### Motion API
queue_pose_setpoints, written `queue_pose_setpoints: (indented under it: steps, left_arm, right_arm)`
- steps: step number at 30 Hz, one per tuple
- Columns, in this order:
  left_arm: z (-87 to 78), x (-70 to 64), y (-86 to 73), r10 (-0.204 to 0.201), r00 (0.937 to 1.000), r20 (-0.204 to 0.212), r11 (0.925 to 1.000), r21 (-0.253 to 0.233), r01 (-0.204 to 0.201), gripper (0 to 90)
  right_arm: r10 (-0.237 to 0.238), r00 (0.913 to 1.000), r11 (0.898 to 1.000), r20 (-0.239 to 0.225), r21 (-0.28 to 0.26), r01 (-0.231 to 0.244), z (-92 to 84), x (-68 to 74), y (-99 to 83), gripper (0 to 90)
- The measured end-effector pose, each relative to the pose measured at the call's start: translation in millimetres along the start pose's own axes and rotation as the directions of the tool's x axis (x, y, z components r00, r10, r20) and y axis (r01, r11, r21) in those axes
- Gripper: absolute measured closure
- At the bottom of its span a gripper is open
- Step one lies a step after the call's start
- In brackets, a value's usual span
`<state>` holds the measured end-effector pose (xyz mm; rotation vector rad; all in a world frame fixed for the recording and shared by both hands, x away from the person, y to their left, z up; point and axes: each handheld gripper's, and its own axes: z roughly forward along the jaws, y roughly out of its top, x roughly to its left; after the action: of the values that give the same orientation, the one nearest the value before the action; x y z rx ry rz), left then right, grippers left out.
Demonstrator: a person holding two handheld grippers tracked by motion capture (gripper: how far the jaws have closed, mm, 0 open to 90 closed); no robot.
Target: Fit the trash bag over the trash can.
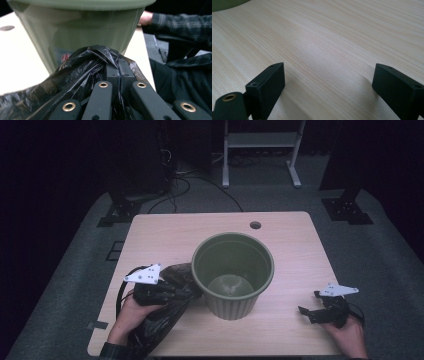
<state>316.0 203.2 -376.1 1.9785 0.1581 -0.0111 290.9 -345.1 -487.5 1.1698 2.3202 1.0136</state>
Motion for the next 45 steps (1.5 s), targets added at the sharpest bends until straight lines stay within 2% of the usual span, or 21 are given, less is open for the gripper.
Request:
queue_pose_setpoints:
  steps: [7, 13, 22, 31, 45]
  left_arm:
    - [-3.3, -5.6, 19.0, 0.041, 0.9988, 0.026, 0.9988, -0.027, -0.041, 88.7]
    - [-9.1, -9.6, 29.7, 0.07, 0.9975, 0.013, 0.9966, -0.046, -0.069, 88.7]
    - [-14.0, -12.7, 50.7, 0.115, 0.9932, 0.018, 0.9901, -0.083, -0.113, 88.7]
    - [-10.1, -12.1, 82.0, 0.177, 0.9837, 0.032, 0.981, -0.086, -0.174, 88.7]
    - [5.5, 1.5, 130.8, 0.228, 0.9714, 0.065, 0.966, -0.139, -0.218, 88.7]
  right_arm:
    - [0.0, 1.0, 1.0, 0.0, 0.0, 0.0, 0.0, 0.0, 0.0, 9.8]
    - [0.002, 1.0, 1.0, 0.0, 0.0, -0.002, 0.0, 0.0, 0.0, 9.8]
    - [0.002, 1.0, 1.0, 0.001, 0.0, -0.002, 0.1, -0.1, 0.1, 9.8]
    - [0.002, 1.0, 1.0, 0.001, 0.0, -0.002, 0.1, -0.1, 0.1, 9.8]
    - [0.002, 1.0, 1.0, 0.001, 0.0, -0.002, 0.2, -0.2, 0.1, 9.8]
